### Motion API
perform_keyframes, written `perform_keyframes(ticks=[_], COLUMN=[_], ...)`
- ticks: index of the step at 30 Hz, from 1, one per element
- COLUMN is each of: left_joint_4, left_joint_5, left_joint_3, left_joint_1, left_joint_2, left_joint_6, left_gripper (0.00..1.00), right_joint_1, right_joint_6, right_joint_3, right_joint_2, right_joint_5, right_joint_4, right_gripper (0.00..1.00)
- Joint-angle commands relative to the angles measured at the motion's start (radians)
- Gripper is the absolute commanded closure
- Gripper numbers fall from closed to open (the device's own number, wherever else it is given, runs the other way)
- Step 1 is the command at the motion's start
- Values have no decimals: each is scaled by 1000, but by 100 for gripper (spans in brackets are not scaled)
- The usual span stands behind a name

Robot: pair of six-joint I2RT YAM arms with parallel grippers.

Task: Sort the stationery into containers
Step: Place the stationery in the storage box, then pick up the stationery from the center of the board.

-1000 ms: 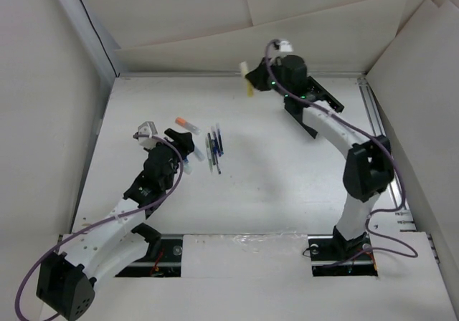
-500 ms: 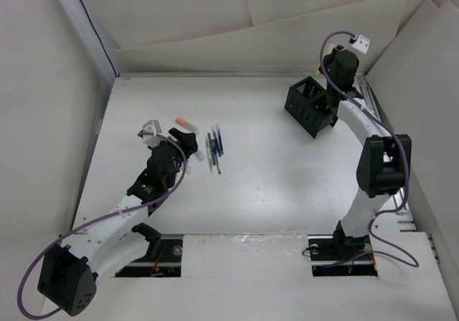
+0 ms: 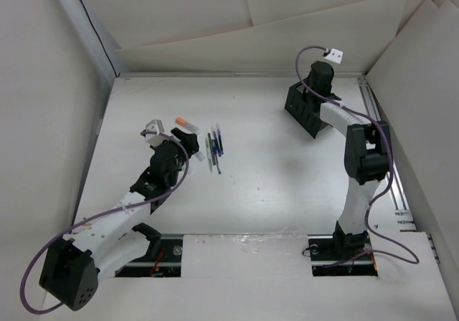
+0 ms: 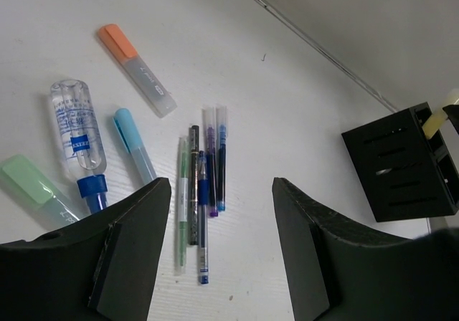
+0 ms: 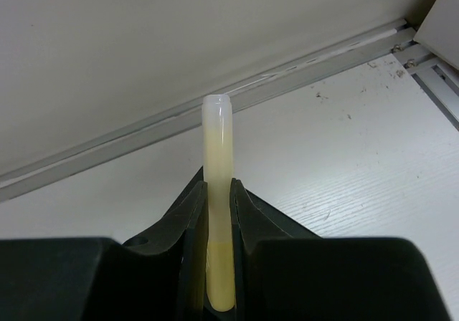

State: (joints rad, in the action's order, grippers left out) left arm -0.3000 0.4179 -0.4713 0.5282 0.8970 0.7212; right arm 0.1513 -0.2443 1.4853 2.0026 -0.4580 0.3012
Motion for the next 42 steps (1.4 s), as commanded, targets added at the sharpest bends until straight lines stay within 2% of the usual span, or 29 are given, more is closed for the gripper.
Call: perform_keyframes(ticks=[1,5,6,7,8,10,11,15,19,21,24,25,26,28,30,31,32,33,36,38,42], left_joint_4=[-41,-41,-31,-16,-7,18,27,61,119,176,277,298,324,398,409,418,418,418,418,427,427], left_joint_5=[-4,16,25,35,35,67,76,98,151,173,193,193,193,212,231,245,245,258,279,292,292], left_joint_3=[-6,-6,-6,-6,-18,-27,-36,-47,-81,-99,-161,-191,-208,-234,-234,-234,-234,-243,-266,-285,-320], left_joint_1=[-4,-4,-4,-4,-4,-4,-4,-4,-4,-4,-4,-4,-4,-4,-4,-4,-4,-4,-4,-4,-14], left_joint_2=[0,19,28,40,40,66,66,103,123,152,224,249,273,334,358,373,373,382,408,439,503], left_joint_6=[-3,-3,-3,-3,-3,6,17,26,46,46,46,46,58,99,112,122,123,132,142,155,167], left_gripper=[45,45,45,45,45,45,45,45,46,52,60,66,71,77,77,75,71,62,51,48,49], right_joint_1=[13,50,62,62,73,73,73,82,91,102,128,140,152,206,238,266,278,289,312,321,321], right_joint_6=[28,28,28,28,28,28,16,-3,-50,-75,-125,-148,-148,-161,-161,-161,-161,-161,-161,-161,-170], right_joint_3=[55,32,17,-2,-13,-45,-55,-100,-154,-196,-238,-249,-260,-290,-310,-328,-329,-341,-375,-393,-402], right_joint_2=[1,1,-10,-25,-36,-62,-92,-157,-251,-325,-384,-395,-404,-413,-413,-422,-423,-423,-444,-444,-446], right_joint_5=[-56,-117,-145,-160,-171,-171,-171,-137,-113,-38,125,158,186,231,281,298,312,324,370,395,429], right_joint_4=[70,70,70,70,70,79,79,79,58,38,20,-6,-22,-42,-42,-54,-63,-63,-88,-88,-88], right_gripper=[100,100,97,89,73,59,48,37,39,48,80,95,100,100,100,99,88,83,66,65,61])
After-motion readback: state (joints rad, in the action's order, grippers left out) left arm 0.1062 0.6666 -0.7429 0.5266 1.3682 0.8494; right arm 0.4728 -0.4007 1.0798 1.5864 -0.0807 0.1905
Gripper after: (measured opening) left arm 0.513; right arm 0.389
